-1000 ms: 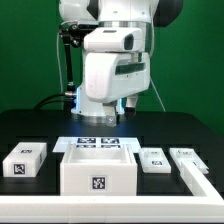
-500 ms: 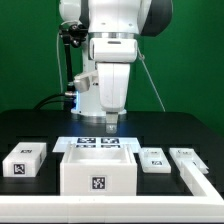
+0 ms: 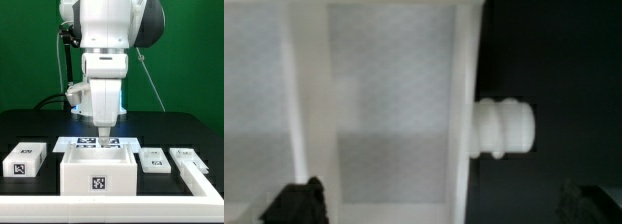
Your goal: Assemble cabinet
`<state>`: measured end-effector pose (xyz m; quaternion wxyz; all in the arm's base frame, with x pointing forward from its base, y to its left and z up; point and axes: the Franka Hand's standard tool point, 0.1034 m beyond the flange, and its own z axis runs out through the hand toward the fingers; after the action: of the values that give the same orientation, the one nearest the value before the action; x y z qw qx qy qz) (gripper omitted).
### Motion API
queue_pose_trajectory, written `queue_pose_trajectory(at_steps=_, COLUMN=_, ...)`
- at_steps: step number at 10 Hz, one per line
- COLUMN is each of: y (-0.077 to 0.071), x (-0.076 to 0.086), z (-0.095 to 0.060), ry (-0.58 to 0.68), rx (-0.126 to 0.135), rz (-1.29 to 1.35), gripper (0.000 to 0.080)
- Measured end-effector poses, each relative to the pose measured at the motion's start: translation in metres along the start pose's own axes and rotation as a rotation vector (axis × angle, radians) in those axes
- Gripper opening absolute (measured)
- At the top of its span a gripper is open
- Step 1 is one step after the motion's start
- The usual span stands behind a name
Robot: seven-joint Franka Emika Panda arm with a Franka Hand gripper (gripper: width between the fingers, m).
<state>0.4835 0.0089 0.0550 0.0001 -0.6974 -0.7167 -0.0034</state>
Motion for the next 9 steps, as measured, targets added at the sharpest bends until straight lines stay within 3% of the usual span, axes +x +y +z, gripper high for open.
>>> queue_pose_trajectory(at_steps=4, y=-0.005, x=0.018, z=0.029, ry=0.022, rx=0.019, rz=0.037, gripper=0.065)
queue_pose_trajectory(at_steps=7, y=-0.006, x=0.017, z=0.031, ry=0.024, rx=0.02, rz=0.045, gripper=0.0648)
queue_pose_trajectory(at_steps=9, y=-0.006, x=0.017, z=0.031, ry=0.024, rx=0.02, rz=0.045, gripper=0.034)
